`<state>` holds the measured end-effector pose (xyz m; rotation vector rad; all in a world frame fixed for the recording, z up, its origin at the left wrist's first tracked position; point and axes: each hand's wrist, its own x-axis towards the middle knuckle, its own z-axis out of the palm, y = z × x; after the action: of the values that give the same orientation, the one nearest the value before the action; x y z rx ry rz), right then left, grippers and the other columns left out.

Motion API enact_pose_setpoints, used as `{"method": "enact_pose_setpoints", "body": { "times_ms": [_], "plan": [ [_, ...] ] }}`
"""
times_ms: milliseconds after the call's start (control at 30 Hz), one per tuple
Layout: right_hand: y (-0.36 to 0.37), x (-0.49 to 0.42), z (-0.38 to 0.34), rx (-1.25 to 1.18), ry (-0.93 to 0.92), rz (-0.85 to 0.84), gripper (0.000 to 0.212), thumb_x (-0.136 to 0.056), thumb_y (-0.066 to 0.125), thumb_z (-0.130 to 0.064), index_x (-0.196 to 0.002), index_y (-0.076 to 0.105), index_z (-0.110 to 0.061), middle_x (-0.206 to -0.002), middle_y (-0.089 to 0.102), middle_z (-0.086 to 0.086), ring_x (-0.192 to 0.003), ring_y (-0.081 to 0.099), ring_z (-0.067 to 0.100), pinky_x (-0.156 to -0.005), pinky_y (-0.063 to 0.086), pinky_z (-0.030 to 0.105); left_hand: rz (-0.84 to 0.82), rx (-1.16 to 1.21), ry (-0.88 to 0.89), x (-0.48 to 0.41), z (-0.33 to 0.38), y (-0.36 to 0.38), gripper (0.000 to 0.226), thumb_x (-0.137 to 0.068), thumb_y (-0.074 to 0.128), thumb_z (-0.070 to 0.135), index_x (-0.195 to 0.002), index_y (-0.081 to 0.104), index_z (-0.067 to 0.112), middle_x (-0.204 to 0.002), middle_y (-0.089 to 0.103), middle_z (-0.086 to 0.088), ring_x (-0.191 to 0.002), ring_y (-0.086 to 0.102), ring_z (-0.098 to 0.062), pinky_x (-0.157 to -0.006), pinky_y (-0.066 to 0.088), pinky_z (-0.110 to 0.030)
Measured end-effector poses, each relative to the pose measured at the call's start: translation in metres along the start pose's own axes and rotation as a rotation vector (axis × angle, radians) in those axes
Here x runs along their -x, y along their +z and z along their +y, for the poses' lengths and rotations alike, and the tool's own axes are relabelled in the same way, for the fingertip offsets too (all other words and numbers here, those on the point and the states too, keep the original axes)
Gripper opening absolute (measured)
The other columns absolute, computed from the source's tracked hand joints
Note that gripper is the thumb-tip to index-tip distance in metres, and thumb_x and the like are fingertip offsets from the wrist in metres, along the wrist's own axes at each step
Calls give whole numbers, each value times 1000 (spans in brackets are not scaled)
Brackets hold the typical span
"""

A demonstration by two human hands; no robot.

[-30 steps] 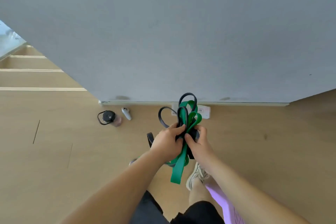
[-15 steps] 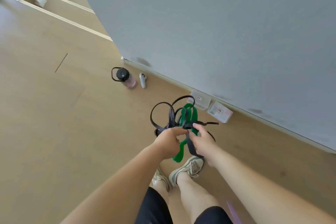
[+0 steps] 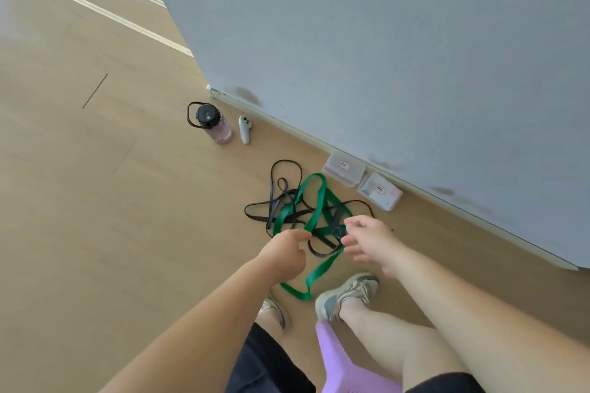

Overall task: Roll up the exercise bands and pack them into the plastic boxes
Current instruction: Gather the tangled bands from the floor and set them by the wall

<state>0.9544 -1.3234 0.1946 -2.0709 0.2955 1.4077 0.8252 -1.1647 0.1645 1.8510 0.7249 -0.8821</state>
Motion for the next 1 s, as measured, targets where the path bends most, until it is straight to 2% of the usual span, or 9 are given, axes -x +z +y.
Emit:
{"method": "enact_pose_setpoints", "body": {
  "times_ms": [133, 267, 367, 433, 633, 733, 800, 933, 1000],
  "plan": [
    [-22, -32, 10, 135, -69, -52, 24, -107, 45, -32, -122, 63, -27, -112, 72, 7, -105, 72, 25, -93, 59, 42, 22, 5, -24, -30, 9, 25, 50, -103, 46, 13, -150, 48, 30, -155, 49, -3, -139, 51, -25, -109, 45, -32],
    [-42, -108, 39, 265, -173, -76, 25, -107, 44, -31, -122, 64, -26, -113, 71, 3, -102, 69, 19, -87, 56, 32, 42, -9, -74, -101, 12, 69, 53, -100, 47, 12, -149, 49, 30, -153, 51, 0, -138, 51, -23, -107, 44, -31],
    [-41, -181, 77, 347, -209, -77, 27, -106, 43, -31, -124, 64, -28, -116, 69, -4, -110, 65, 18, -99, 53, 37, 32, 8, -107, -167, 4, 115, 51, -100, 48, 15, -149, 49, 29, -151, 52, -3, -133, 55, -25, -103, 49, -33],
    [-34, -236, 104, 378, -207, -81, 28, -106, 43, -32, -125, 64, -28, -115, 69, -5, -109, 66, 18, -101, 53, 39, 19, 1, -121, -217, -10, 146, 51, -100, 46, 14, -149, 49, 28, -149, 53, -5, -128, 58, -27, -102, 53, -36],
    [2, -376, 174, 527, -255, -128, 27, -106, 45, -30, -126, 63, -25, -122, 66, -4, -114, 61, 18, -91, 49, 31, 31, -132, -170, -348, -74, 220, 48, -97, 51, 10, -143, 52, 21, -135, 58, -8, -113, 61, -26, -97, 57, -39],
    [14, -427, 199, 534, -265, -100, 27, -107, 46, -31, -127, 62, -24, -121, 65, -5, -112, 60, 16, -89, 47, 29, 131, -171, -162, -401, -100, 236, 40, -95, 54, 12, -134, 56, 20, -130, 55, -6, -111, 61, -27, -87, 56, -38],
    [19, -447, 206, 498, -278, -90, 26, -107, 46, -31, -126, 62, -24, -118, 64, -6, -110, 62, 16, -89, 48, 30, 250, -212, -157, -420, -111, 230, 29, -93, 58, 14, -121, 58, 18, -123, 50, -5, -110, 59, -29, -85, 57, -43],
    [29, -459, 209, 343, -261, -57, 19, -106, 46, -31, -113, 63, -26, -107, 69, -1, -99, 69, 19, -90, 59, 38, 469, -343, -202, -429, -139, 206, 38, -92, 60, 13, -130, 52, 18, -135, 44, -5, -126, 44, -30, -93, 53, -42],
    [31, -459, 207, 334, -253, -58, 19, -105, 46, -30, -109, 64, -25, -107, 70, 2, -99, 70, 21, -92, 59, 42, 458, -308, -277, -428, -152, 200, 40, -93, 60, 14, -132, 49, 17, -133, 48, -6, -126, 46, -30, -95, 52, -42]
  ]
}}
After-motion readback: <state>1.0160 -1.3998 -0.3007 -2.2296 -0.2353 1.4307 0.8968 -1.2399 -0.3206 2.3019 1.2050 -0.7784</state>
